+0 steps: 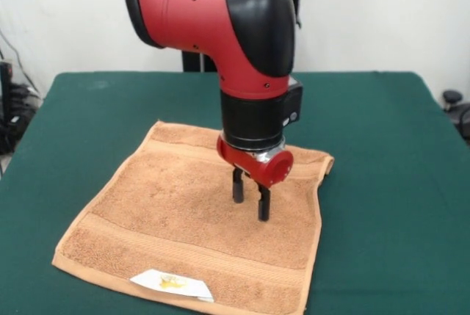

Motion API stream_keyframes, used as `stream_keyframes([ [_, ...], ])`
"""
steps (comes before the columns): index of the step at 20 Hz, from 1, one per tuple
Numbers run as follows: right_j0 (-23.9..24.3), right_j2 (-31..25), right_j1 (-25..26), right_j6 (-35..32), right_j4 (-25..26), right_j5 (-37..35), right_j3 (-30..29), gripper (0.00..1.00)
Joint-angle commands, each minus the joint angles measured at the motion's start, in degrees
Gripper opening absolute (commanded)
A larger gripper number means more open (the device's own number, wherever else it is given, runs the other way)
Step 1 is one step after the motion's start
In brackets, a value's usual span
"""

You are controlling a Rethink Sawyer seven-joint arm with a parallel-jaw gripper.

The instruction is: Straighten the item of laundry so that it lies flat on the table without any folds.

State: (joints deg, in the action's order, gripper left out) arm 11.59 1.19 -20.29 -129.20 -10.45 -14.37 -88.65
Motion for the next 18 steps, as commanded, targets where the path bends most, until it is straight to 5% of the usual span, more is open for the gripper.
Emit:
stream_keyframes([
  [1,-1.5,2.1,0.9,1.6,4.1,-16.6,5.5,1.00],
  [18,-1.3,-0.2,1.8,-2.3,4.6,-19.2,8.3,1.00],
])
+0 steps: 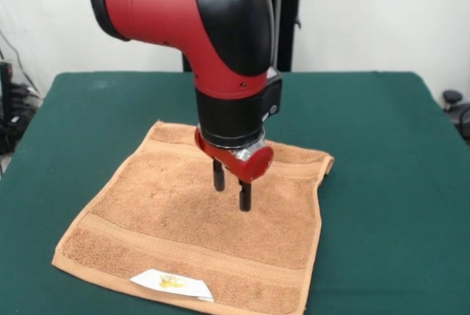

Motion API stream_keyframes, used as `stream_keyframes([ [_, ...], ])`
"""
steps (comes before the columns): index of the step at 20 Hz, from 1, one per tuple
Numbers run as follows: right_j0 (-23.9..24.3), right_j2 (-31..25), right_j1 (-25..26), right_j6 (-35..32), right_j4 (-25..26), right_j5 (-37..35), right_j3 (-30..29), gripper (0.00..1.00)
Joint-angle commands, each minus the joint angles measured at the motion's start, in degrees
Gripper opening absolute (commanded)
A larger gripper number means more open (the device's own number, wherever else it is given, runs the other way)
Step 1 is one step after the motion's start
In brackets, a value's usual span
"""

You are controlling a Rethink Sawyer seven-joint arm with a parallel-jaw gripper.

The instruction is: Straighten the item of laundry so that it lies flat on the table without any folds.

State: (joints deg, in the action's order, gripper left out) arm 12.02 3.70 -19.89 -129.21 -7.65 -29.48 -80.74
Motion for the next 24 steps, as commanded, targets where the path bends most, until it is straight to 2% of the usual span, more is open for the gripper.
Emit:
stream_keyframes([
  [1,-2.0,-2.7,1.4,-2.7,1.7,-3.8,0.1,1.00],
  [19,-8.5,-1.4,5.1,-10.3,-2.2,-2.9,3.2,1.00],
  [24,-9.5,-1.6,5.3,-11.3,-3.3,-1.5,2.0,1.00],
])
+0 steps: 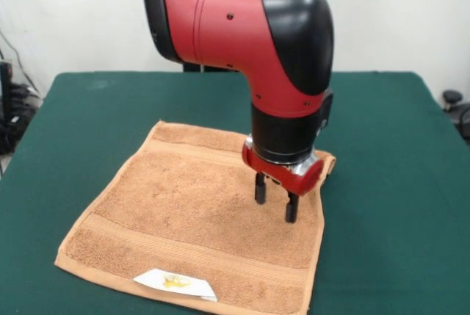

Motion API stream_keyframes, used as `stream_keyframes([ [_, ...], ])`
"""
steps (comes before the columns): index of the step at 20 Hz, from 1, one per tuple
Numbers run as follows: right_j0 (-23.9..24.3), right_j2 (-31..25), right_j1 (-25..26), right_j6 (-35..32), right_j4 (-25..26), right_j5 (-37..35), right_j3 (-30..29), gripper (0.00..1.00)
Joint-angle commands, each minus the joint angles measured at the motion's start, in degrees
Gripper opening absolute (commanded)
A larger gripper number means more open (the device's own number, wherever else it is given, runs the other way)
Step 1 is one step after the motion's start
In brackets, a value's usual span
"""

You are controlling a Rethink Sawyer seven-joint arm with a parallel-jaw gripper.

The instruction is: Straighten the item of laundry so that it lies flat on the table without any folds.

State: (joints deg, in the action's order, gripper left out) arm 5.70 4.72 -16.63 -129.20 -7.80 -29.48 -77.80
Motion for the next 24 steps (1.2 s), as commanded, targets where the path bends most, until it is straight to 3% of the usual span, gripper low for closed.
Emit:
stream_keyframes([
  [1,-3.3,-2.7,2.0,-11.3,-3.3,-1.4,-1.1,1.00],
  [9,-4.7,-2.7,3.4,-12.3,-4.9,-0.3,-0.3,1.00],
  [16,-6.6,0.6,10.9,-12.2,-4.7,2.1,8.3,1.00],
  [24,-8.9,1.0,15.2,-16.5,-9.7,3.8,12.6,1.00],
])
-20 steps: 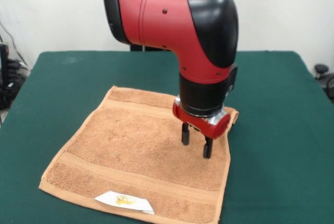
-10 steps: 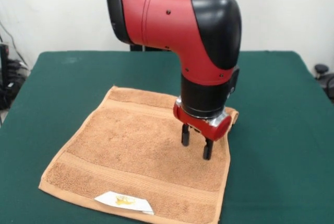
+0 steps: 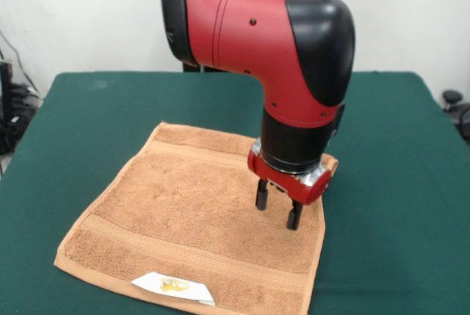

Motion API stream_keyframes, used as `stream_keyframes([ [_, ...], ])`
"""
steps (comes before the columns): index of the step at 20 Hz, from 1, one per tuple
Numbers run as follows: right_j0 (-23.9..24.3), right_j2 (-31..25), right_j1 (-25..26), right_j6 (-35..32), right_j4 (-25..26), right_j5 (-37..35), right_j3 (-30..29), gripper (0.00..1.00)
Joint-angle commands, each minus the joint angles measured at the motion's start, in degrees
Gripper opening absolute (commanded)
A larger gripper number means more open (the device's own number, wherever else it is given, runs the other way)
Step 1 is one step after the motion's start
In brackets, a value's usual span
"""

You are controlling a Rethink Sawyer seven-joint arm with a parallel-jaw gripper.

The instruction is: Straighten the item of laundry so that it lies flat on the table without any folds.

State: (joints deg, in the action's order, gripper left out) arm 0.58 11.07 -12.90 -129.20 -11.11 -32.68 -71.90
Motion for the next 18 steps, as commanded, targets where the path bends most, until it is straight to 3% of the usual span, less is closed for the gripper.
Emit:
stream_keyframes([
  [1,-4.1,-5.1,11.6,-16.7,-6.9,6.9,6.8,1.00],
  [11,-4.2,-4.4,12.0,-14.7,-9.0,8.0,6.1,1.00],
  [18,-5.9,-0.4,17.7,-16.5,-10.5,8.4,12.7,1.00],
])
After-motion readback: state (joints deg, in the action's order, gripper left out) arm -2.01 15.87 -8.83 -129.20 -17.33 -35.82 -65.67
